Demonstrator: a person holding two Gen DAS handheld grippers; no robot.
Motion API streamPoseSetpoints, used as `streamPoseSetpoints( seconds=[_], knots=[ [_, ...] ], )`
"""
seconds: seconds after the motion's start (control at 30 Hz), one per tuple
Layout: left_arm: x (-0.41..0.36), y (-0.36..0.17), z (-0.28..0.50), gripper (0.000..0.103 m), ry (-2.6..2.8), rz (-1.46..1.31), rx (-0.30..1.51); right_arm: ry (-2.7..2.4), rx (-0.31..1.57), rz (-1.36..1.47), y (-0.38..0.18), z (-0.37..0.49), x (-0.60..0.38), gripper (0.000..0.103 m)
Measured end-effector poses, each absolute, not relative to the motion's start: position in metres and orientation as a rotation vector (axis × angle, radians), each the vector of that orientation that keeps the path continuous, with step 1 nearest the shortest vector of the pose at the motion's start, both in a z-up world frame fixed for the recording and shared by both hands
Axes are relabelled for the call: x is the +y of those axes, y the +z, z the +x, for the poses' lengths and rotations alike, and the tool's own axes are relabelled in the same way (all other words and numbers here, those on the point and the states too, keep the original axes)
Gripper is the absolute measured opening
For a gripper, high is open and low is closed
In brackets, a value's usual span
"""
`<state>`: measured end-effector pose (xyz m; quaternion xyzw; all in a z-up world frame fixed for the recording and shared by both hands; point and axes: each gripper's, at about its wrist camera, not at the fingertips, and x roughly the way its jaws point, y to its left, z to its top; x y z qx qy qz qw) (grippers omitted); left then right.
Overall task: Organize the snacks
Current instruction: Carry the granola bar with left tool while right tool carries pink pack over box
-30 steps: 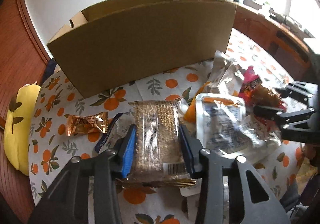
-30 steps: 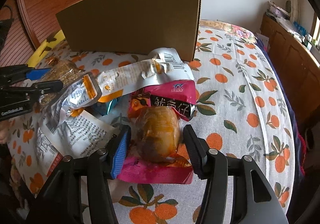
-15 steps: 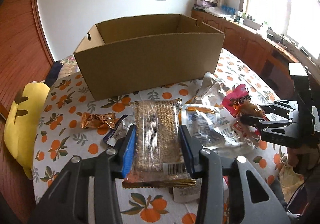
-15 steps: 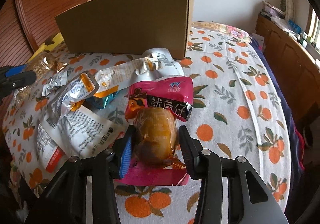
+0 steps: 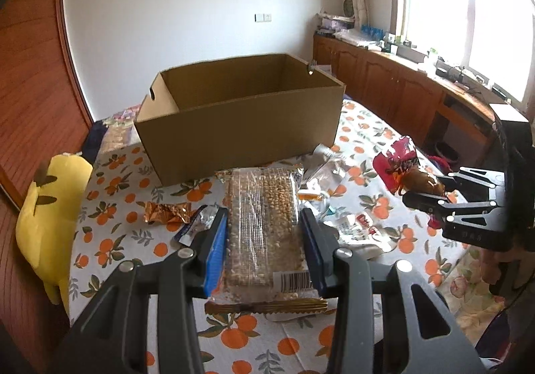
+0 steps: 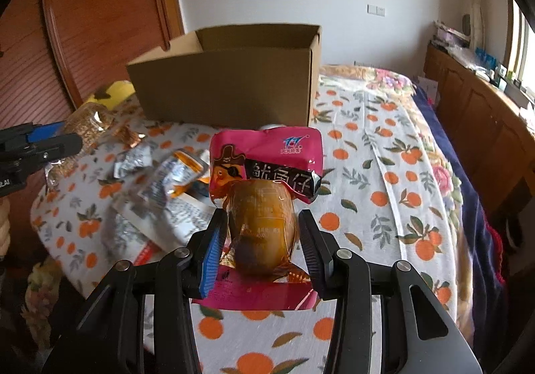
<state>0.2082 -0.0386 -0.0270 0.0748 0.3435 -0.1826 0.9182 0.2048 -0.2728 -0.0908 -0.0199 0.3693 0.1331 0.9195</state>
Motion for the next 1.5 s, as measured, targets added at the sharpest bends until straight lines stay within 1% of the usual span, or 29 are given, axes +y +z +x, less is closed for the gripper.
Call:
streamPoseSetpoints(
  seconds=[0.4, 0.83, 1.17, 1.5],
  knots=[
    [-0.035, -0.009, 0.189, 0.041, -0.387, 0.138, 0.653, 0.295, 0.718, -0.013, -0.073, 0.18, -0.268, 0.044],
    [-0.02, -0.003, 0.193, 0.041, -0.368, 0.093, 0.624, 0.317, 0.691, -0.03, -0.061, 0.18, -0.255, 0.044],
    [-0.012, 0.006, 0.23, 0.041, -0.343, 0.085, 0.591, 0.349, 0.665, -0.091, -0.047, 0.214, -0.243, 0.044],
    [-0.01, 0.013, 0.299, 0.041, -0.343, 0.085, 0.575, 0.373, 0.627, -0.133, -0.018, 0.286, -0.233, 0.044]
  ],
)
